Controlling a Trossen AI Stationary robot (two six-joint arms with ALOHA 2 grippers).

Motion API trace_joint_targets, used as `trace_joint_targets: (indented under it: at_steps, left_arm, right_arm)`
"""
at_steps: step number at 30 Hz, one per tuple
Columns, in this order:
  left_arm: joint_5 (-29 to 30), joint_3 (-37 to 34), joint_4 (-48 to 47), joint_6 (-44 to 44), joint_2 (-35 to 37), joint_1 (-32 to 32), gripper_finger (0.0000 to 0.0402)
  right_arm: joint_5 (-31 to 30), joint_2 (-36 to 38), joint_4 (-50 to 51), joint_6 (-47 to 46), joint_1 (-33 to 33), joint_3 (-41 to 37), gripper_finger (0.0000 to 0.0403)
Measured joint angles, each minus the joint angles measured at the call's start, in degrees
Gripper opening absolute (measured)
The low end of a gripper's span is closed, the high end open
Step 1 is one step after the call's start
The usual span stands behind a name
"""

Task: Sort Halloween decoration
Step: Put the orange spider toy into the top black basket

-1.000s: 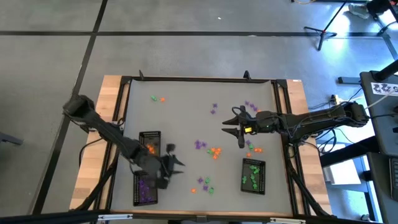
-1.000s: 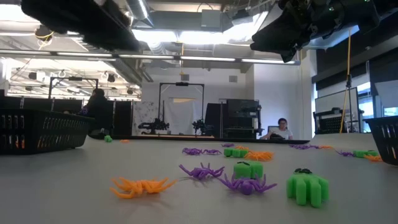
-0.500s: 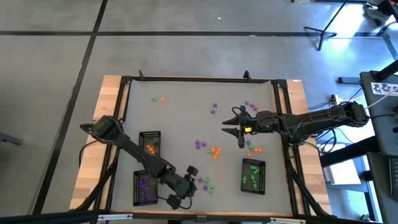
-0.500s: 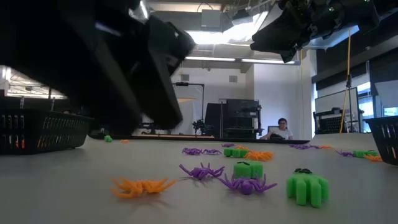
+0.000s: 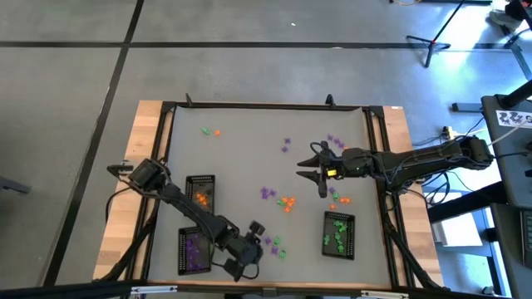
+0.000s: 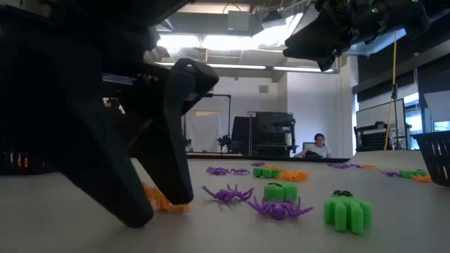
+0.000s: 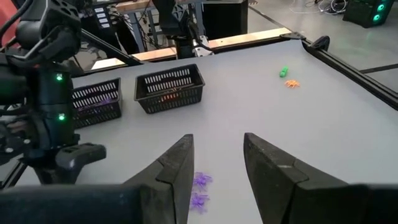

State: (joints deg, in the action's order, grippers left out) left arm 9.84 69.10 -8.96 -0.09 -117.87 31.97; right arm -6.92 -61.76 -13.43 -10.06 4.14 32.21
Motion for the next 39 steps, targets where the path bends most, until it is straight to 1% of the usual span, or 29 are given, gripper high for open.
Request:
trace_joint_targets:
  at_steps: [3, 6, 13, 18, 19, 23, 29, 32, 35, 39]
  left_arm:
    - [2.11, -0.07, -0.83, -1.24, 0.18, 0.00, 0.0119]
    - [3.10, -0.16, -0.97, -1.27, 0.23, -0.02, 0.0099]
    - [5.35, -0.46, -2.19, -1.75, 1.63, -0.20, 0.0012]
    - [9.70, -0.83, -6.71, -2.92, 5.46, -0.35, 0.0004]
    - [10.83, -0.79, -8.15, -3.39, 6.86, -0.35, 0.0003]
    - [15.98, -0.63, -19.11, -7.53, 14.13, -0.30, 0.0002]
    - [19.98, -0.63, -40.25, -20.85, 26.13, -0.24, 0.0001]
    - [21.50, -1.76, -47.97, -27.19, 31.28, -0.24, 0.0001]
    - [23.24, -5.81, -50.45, -32.91, 37.14, -0.21, 0.0000]
    - [23.95, -15.18, -47.32, -41.01, 44.79, 0.20, 0.0000]
  right_arm:
    - [0.00, 0.00, 0.02, 0.02, 0.00, 0.00, 0.0138]
    - [-0.02, 0.00, 0.02, 0.02, 0.00, 0.00, 0.0138]
    - [-0.02, 0.00, 0.07, 0.02, 0.02, 0.00, 0.0138]
    - [-0.01, 0.00, 0.11, 0.04, 0.00, 0.00, 0.0138]
    - [0.00, 0.00, 0.11, 0.04, 0.00, 0.00, 0.0138]
    - [0.00, 0.00, 0.47, 0.04, 0.00, 0.00, 0.0138]
    - [0.02, 0.00, 0.46, 0.05, 0.00, 0.00, 0.0138]
    - [0.02, 0.00, 0.44, 0.06, 0.00, 0.00, 0.0138]
    - [0.03, 0.00, 0.45, 0.06, 0.01, 0.00, 0.0138]
    - [0.04, 0.00, 0.44, 0.07, 0.00, 0.00, 0.0138]
